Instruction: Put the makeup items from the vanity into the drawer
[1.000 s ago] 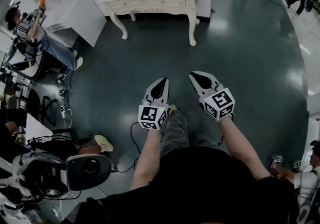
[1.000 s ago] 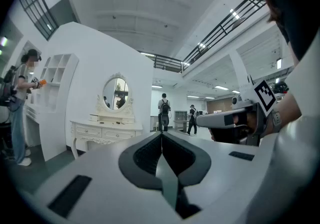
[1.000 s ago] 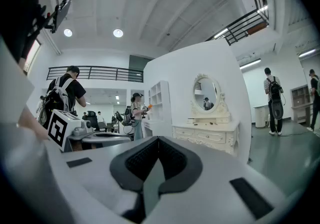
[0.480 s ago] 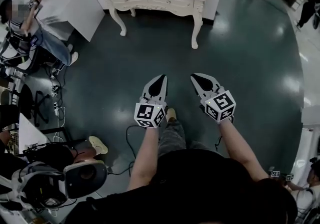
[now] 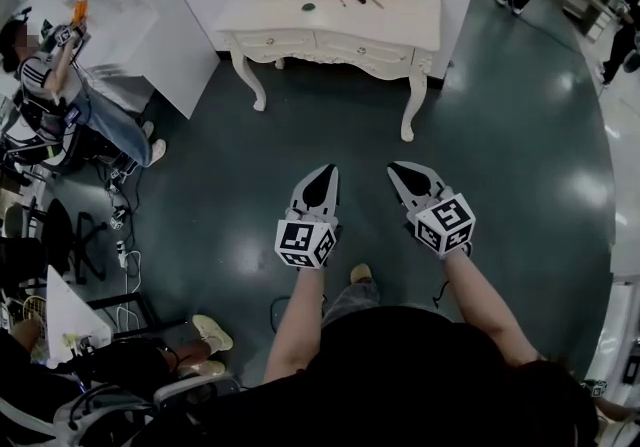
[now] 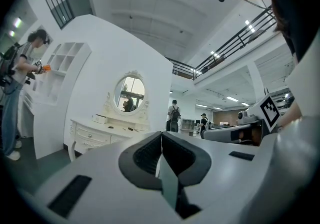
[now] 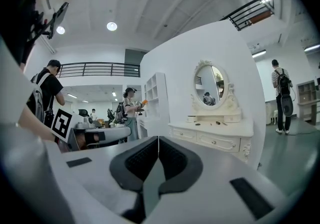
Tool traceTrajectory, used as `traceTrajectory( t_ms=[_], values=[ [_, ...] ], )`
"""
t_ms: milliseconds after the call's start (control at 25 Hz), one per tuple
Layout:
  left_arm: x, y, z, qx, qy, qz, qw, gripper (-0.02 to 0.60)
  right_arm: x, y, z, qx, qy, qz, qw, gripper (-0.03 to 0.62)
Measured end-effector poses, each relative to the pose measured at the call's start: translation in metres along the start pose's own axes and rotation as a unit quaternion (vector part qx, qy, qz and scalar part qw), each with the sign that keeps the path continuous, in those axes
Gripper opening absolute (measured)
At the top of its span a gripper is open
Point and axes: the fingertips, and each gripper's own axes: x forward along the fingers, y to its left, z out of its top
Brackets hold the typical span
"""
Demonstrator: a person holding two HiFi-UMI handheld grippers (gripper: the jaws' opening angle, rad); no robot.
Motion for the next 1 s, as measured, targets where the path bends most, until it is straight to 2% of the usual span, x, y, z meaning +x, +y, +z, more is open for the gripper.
traceTrajectory(
  t_ms=[200,440,720,1000],
  values=[
    [0.030,0.046,0.014,0.010,-0.001,0.000,1.0000,0.012,0.052,-0.014,0.013,0.001,-0.011,0.007,1.000,0.023],
    [0.056,0.075,0.011,0.002,0.008,0.005,1.0000,0.012,0.090,-0.031,0.011,0.003,0.002,0.017,1.000,0.023],
    [0.106,0.114,0.005,-0.004,0.022,0.019,0.9996,0.012,0.143,-0.084,0.016,0.010,0.001,0.017,1.000,0.023],
    [0.187,0.162,0.017,-0.005,0.027,0.026,0.9993,0.012,0.220,-0.139,0.034,0.018,0.004,0.048,0.999,0.023]
  ],
)
